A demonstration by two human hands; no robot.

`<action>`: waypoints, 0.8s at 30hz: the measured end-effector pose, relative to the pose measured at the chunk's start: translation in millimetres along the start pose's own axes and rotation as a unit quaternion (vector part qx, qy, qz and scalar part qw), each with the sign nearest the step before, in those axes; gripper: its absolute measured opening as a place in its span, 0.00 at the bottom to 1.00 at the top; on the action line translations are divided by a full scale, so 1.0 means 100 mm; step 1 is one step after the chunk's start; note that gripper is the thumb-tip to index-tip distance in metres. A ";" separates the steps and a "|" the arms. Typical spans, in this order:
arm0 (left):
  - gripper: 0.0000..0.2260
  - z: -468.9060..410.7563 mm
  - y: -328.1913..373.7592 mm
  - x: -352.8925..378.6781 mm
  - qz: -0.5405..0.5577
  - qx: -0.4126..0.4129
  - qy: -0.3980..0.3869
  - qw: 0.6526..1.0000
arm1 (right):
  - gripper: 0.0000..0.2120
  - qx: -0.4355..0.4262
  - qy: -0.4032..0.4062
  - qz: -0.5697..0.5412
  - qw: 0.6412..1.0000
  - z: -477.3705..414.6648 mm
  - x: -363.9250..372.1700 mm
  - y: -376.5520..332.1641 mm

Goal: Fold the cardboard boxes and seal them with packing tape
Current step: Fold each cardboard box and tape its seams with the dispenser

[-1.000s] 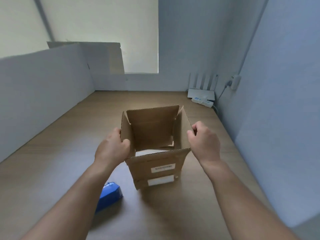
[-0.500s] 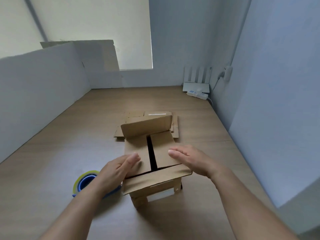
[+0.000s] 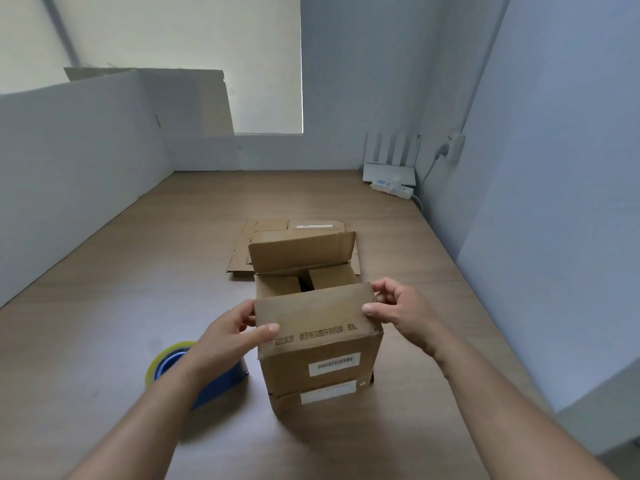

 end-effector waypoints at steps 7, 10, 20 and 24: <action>0.40 -0.09 -0.17 -0.06 -0.067 -0.030 0.133 0.988 | 0.52 0.014 0.079 0.213 0.974 -0.20 -0.06 -0.24; 0.42 -0.16 -0.20 0.00 -0.040 -0.038 0.105 0.993 | 0.47 -0.080 0.113 0.203 0.969 -0.33 -0.02 -0.69; 0.38 -0.24 -0.25 0.00 -0.104 -0.019 0.083 0.991 | 0.16 -0.014 0.087 0.209 0.974 -0.36 0.14 -0.01; 0.28 -0.20 -0.35 0.08 -0.083 -0.039 0.080 0.993 | 0.22 -0.018 0.032 0.163 0.986 -0.26 0.24 0.16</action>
Point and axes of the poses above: each hand's wrist, its own z-axis away from the middle knuckle, its own x-axis out of the palm, y = z × x, the point moved 10 cm from there along -z, towards the middle knuckle, and after that the axes turned 7 degrees about x, right-handed, at the moved point
